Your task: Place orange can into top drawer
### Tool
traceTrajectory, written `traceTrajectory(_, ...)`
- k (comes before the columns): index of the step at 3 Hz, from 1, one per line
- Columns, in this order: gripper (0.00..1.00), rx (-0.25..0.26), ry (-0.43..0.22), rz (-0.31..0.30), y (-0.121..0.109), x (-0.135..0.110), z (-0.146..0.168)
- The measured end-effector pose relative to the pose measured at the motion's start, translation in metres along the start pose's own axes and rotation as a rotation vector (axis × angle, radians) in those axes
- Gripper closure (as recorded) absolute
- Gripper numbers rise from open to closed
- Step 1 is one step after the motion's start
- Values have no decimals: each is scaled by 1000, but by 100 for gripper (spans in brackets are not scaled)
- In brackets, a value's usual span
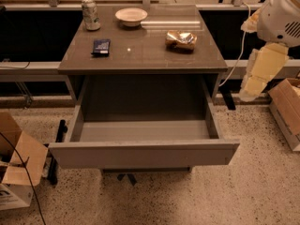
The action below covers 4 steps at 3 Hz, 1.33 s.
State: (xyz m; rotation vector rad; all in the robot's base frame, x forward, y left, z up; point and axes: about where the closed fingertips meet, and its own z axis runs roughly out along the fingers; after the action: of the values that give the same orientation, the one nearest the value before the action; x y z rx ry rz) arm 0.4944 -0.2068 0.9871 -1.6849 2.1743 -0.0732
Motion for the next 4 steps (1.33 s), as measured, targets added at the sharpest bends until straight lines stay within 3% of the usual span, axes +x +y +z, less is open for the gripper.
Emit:
traceTrajectory(1,0,16,-40,92,-6,4,11)
traceTrajectory(2,0,52,-184,151,-65,-19,47)
traceTrajectory(3,0,63,-284,177,-127,-36,80)
traceTrajectory(4,0,6,-398,235,-178,-42,138)
